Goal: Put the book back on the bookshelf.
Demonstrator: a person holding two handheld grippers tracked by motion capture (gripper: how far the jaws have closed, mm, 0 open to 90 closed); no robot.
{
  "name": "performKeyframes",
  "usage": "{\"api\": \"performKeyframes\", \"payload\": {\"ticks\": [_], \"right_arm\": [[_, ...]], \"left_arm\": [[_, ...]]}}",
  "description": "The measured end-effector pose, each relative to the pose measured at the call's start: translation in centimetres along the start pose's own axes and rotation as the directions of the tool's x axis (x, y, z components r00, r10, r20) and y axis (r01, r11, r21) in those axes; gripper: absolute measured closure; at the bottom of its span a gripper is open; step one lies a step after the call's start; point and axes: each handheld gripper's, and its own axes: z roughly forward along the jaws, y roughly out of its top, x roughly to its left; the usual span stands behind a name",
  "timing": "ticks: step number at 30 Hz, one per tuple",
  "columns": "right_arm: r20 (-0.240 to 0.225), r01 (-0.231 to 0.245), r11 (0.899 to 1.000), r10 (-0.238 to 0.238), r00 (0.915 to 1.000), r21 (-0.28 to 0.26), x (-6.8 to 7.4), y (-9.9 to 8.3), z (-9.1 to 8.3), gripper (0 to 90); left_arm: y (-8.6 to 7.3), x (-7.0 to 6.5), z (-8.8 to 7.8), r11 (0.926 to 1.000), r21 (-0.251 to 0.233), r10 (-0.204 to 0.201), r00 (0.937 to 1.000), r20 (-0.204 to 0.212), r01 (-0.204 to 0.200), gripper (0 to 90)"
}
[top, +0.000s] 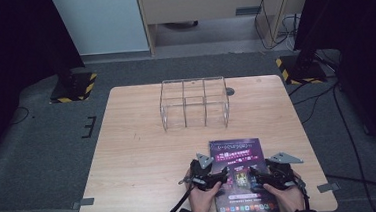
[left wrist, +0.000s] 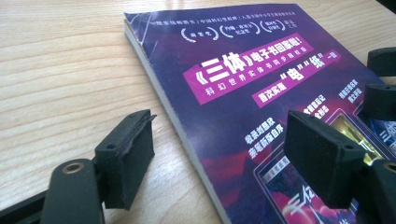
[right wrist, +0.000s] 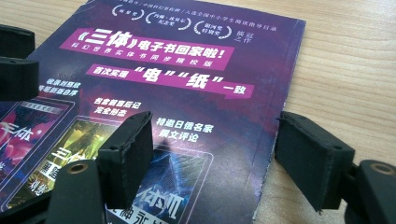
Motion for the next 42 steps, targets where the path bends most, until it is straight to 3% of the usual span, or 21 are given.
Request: {"api": "performKeyframes", "payload": {"ticks": [4,9,12,17,22,24,25,28,31,40,42], "right_arm": [[-0.001,-0.001,1.0,0.001,1.0,0.0,0.0,0.0,0.0,27.9],[-0.005,-0.006,1.0,0.006,1.0,-0.001,-0.1,0.0,0.0,28.0],[-0.005,-0.009,1.0,0.009,0.9999,-0.004,-0.1,0.0,0.0,28.5],[-0.019,-0.026,1.0,0.026,0.9995,-0.008,-0.3,0.0,-0.1,28.6],[-0.026,-0.035,0.999,0.035,0.9991,-0.01,-0.4,0.0,-0.1,28.5],[-0.028,-0.036,0.999,0.035,0.999,-0.014,-0.4,0.0,-0.1,28.6],[-0.032,-0.041,0.999,0.041,0.9987,-0.015,-0.5,0.0,-0.1,28.5],[-0.047,-0.064,0.998,0.064,0.9969,-0.012,-0.6,-0.1,-0.2,28.5],[-0.048,-0.054,0.998,0.054,0.9974,-0.011,-0.6,-0.1,-0.2,28.5],[-0.04,-0.049,0.999,0.049,0.998,-0.012,-0.7,-0.1,-0.2,28.4],[-0.043,-0.058,0.998,0.057,0.9974,-0.009,-0.6,-0.1,-0.2,28.4]], "left_arm": [[0.1,-0.2,0.3,0.999,-0.015,-0.041,0.9981,0.045,0.042,23.9],[0.0,-0.3,0.3,0.9958,-0.03,-0.086,0.9957,0.036,0.087,25.5],[-0.2,-0.1,0.1,0.9913,-0.051,-0.12,0.9922,0.035,0.121,30.7],[-0.4,0.0,-0.4,0.9809,-0.12,-0.144,0.9864,0.079,0.153,34.4],[-0.3,-0.4,-1.2,0.9721,-0.179,-0.119,0.9764,0.18,0.152,34.4],[-0.5,-0.7,-1.3,0.972,-0.181,-0.104,0.9663,0.235,0.149,34.3],[-0.6,-1.0,-1.3,0.9751,-0.179,-0.084,0.9642,0.252,0.131,34.0],[-0.9,-1.3,-1.3,0.9832,-0.158,-0.047,0.9636,0.263,0.091,31.3],[-1.2,-1.3,-0.9,0.9888,-0.138,-0.02,0.9679,0.25,0.057,28.0],[-0.3,-0.7,0.2,0.9915,-0.109,-0.038,0.9591,0.281,0.072,26.7],[-0.3,-1.0,0.2,0.9933,-0.108,-0.012,0.9648,0.263,0.042,27.3]]}}
